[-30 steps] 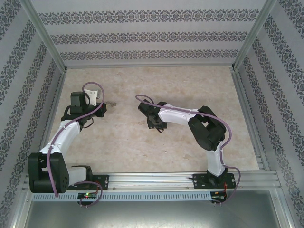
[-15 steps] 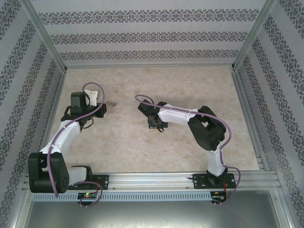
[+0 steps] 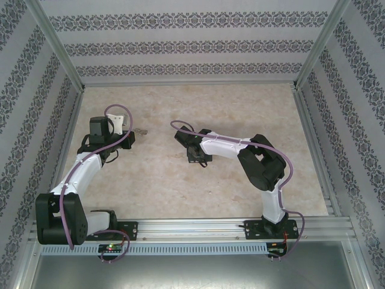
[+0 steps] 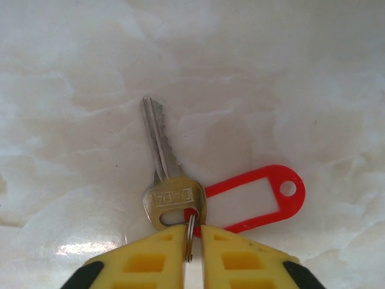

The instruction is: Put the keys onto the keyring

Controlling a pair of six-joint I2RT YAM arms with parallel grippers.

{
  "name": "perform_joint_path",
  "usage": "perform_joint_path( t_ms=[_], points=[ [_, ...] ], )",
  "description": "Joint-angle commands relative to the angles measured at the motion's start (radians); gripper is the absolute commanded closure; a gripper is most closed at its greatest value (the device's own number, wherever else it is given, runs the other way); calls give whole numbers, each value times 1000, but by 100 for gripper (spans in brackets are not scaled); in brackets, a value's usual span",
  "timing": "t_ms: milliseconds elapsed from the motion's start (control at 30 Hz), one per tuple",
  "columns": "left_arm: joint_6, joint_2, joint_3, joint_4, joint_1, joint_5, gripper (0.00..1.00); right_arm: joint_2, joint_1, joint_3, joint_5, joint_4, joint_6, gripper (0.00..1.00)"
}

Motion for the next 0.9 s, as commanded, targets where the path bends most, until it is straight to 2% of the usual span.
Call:
perform_joint_path(
  t_ms=[0, 333, 700, 867],
  points=[
    [14, -16, -4, 25, -11, 13, 100, 13, 9, -8, 11, 1, -13, 82],
    [14, -15, -4, 26, -10, 12, 100, 24, 9, -8, 7, -1, -14, 82],
    [19, -17, 1, 21, -11, 12, 100, 11, 16, -4, 37, -14, -27, 93],
    [35, -36, 7, 14, -17, 4, 100, -91, 61, -11, 132, 7, -141, 99]
  ],
)
